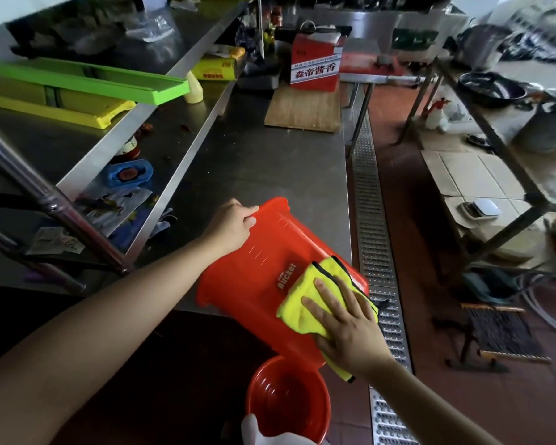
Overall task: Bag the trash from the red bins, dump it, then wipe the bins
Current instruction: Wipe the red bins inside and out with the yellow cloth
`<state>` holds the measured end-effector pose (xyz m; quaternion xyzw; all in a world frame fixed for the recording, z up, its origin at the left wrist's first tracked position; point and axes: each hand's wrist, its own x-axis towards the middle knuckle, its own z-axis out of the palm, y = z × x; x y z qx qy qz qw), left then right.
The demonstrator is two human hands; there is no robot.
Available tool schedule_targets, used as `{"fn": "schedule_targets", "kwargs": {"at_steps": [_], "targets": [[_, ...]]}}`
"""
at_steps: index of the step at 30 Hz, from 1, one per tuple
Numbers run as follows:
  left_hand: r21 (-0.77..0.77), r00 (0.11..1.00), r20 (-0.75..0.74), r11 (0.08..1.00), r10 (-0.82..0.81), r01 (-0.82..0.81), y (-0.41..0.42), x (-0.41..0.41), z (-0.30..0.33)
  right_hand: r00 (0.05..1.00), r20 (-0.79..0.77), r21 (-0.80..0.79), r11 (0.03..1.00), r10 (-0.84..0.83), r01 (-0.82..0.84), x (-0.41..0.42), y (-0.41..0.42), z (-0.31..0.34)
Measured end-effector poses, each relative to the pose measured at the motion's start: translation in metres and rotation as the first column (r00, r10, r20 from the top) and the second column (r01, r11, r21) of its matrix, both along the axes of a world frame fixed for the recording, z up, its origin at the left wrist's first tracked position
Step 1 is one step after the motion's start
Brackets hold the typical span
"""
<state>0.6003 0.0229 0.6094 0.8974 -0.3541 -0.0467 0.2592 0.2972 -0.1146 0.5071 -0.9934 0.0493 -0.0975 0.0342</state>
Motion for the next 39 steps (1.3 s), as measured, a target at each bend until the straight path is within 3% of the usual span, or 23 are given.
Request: {"fn": "schedule_targets", "kwargs": {"at_steps": [5, 13, 21, 24, 34, 39], "targets": [[-0.002, 0.998, -0.059, 1.0, -0.016, 0.016, 0.017, 0.005, 0.001, 0.999, -0.031, 0.056, 0.998, 0.034, -0.032, 0.043, 0.005, 0.019], [-0.004, 0.999, -0.02, 0.999, -0.042, 0.041, 0.048, -0.005, 0.002, 0.989, -0.115, 0.159, 0.984, 0.097, -0.078, 0.157, 0.018, 0.064], [-0.124, 0.995, -0.095, 0.991, 0.042, -0.054, 0.083, -0.031, -0.005, 0.996, 0.019, 0.116, 0.989, 0.089, -0.091, 0.042, 0.006, 0.018], [-0.138, 0.993, -0.111, 0.988, 0.051, -0.066, 0.099, -0.04, -0.01, 0.996, -0.001, 0.106, 0.99, 0.092, -0.092, 0.022, 0.009, 0.008], [-0.225, 0.998, -0.01, 0.973, 0.054, -0.055, 0.139, -0.06, -0.024, 0.991, -0.078, 0.117, 0.988, 0.108, -0.098, 0.138, 0.07, 0.055], [-0.262, 0.998, 0.018, 0.964, 0.061, -0.054, 0.144, -0.064, -0.025, 0.99, -0.065, 0.092, 0.988, 0.128, -0.121, 0.11, 0.063, 0.044]]}}
